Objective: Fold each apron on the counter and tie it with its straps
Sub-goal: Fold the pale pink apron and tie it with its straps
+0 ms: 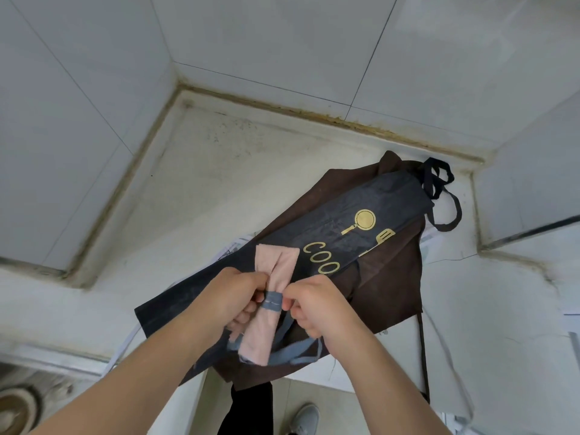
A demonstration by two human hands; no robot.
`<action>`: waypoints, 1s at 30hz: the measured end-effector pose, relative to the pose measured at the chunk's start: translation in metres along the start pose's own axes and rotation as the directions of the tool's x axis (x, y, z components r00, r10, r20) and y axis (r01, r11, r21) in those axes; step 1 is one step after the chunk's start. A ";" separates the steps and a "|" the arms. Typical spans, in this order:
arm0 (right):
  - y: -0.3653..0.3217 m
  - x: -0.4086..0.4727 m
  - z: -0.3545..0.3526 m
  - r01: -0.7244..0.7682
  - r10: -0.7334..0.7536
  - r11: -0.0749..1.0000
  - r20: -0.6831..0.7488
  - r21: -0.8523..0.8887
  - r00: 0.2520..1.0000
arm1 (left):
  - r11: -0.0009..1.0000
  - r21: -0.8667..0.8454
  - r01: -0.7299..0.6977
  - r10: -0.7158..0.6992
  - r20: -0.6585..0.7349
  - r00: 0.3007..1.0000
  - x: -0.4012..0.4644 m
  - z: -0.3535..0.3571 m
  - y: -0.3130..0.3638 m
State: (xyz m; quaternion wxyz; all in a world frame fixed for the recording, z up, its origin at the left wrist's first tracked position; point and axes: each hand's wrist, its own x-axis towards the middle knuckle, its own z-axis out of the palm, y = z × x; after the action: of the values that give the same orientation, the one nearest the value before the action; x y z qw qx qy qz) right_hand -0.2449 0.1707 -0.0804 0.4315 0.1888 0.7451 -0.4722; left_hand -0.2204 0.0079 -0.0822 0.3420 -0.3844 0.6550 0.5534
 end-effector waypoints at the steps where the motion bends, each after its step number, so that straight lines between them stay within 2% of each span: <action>1: 0.001 0.003 -0.001 -0.013 0.013 0.999 0.001 -0.030 1.000 | 0.999 0.031 0.009 -0.009 -0.001 1.000 0.002 -0.002 -0.001; 5: 0.017 0.016 0.000 0.065 -0.097 0.968 -0.120 -0.244 0.988 | 0.958 0.268 -0.101 0.099 0.019 0.995 0.008 -0.010 -0.012; 7: 0.024 0.018 0.000 0.105 -0.138 0.968 -0.131 -0.230 0.982 | 0.906 0.352 -0.237 0.223 0.081 0.971 0.005 -0.016 -0.016; 10: 0.027 0.015 0.000 0.232 -0.259 0.951 -0.119 -0.206 0.958 | 0.806 0.404 -0.432 0.399 0.168 0.901 0.000 -0.028 -0.018; 12: 0.024 0.013 0.000 0.305 -0.333 0.926 -0.098 -0.222 0.938 | 0.792 0.341 -0.506 0.451 0.231 0.862 0.000 -0.030 -0.015; 16: 0.019 0.016 -0.002 0.323 -0.335 0.927 -0.033 -0.188 0.942 | 0.865 0.113 -0.489 0.454 0.240 0.858 0.004 -0.020 -0.014; 21: 0.021 0.015 -0.004 0.341 -0.343 0.939 -0.056 -0.055 0.938 | 0.895 -0.107 -0.432 0.445 0.230 0.865 0.021 -0.007 -0.030; 22: 0.022 0.015 -0.005 0.351 -0.353 0.936 -0.049 -0.035 0.935 | 0.897 -0.115 -0.427 0.442 0.213 0.871 0.025 -0.005 -0.032; 24: 0.024 0.013 -0.007 0.379 -0.379 0.925 -0.020 -0.013 0.925 | 0.893 -0.024 -0.450 0.446 0.194 0.874 0.026 -0.001 -0.034; 27: 0.023 0.015 -0.008 0.414 -0.414 0.910 0.009 -0.037 0.910 | 0.836 0.128 -0.534 0.494 0.250 0.833 0.028 0.004 -0.034; 29: 0.019 0.018 -0.005 0.446 -0.444 0.892 0.042 -0.071 0.895 | 0.819 0.148 -0.555 0.510 0.258 0.821 0.030 0.008 -0.035; 30: 0.018 0.019 -0.004 0.466 -0.464 0.881 0.046 -0.081 0.885 | 0.821 0.149 -0.551 0.516 0.218 0.828 0.031 0.010 -0.035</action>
State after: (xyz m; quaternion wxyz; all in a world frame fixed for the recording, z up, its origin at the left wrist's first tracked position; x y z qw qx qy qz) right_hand -0.2450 0.1808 -0.1051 0.3229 -0.0210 0.7837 -0.5303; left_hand -0.2042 0.0104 -0.1268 0.2647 -0.0995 0.7586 0.5870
